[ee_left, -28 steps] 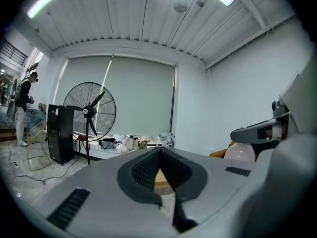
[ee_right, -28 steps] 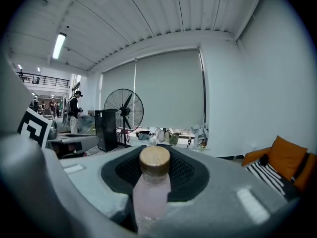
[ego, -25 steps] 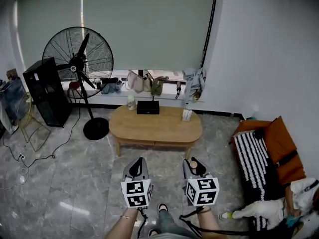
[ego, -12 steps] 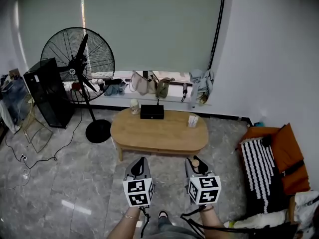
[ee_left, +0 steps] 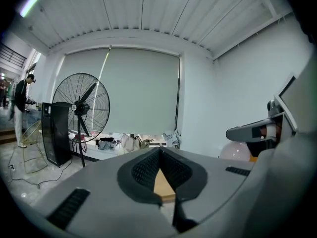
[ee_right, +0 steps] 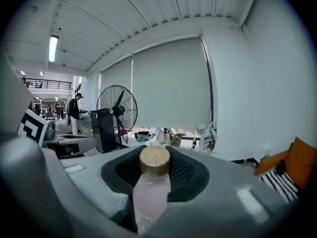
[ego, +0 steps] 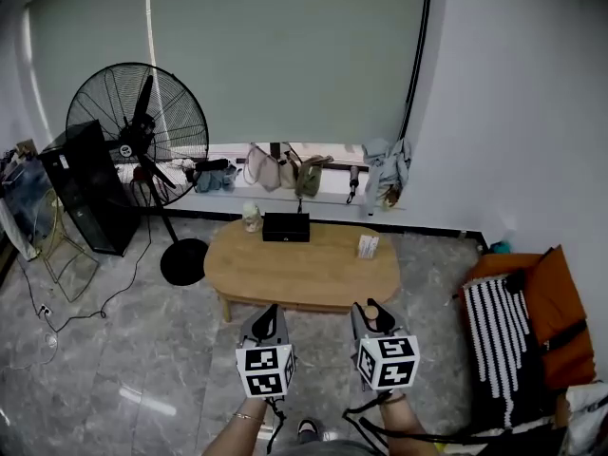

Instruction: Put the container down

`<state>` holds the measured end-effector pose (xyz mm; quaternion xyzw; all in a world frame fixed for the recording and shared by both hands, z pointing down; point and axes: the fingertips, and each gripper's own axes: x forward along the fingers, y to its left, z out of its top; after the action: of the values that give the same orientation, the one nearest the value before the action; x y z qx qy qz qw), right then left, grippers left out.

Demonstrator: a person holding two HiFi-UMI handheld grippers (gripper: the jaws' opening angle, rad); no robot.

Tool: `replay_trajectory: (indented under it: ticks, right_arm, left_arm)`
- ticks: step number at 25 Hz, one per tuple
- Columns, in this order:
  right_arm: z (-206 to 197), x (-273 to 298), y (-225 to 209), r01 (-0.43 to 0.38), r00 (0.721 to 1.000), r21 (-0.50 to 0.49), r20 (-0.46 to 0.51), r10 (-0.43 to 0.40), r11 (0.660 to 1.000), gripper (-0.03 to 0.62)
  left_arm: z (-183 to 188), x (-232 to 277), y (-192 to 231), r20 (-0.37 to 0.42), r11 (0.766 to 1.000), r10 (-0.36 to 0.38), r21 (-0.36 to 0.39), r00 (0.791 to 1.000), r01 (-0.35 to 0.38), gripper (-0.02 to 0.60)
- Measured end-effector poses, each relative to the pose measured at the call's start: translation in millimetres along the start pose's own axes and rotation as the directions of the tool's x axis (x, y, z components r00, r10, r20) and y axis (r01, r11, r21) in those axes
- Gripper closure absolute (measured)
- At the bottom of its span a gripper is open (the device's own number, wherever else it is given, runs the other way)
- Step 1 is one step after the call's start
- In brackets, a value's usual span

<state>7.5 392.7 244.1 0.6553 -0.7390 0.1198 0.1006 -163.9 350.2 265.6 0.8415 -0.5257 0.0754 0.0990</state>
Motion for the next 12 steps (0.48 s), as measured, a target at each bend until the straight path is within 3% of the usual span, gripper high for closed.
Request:
replay_trajectory:
  ticks: [12]
  right_arm:
    - [6, 42, -75, 0.012, 1.000, 0.041, -0.005, -0.012, 0.999, 0.468]
  left_arm:
    - [11, 70, -27, -0.015, 1.000, 0.011, 0.029, 1.000, -0.011, 0.584]
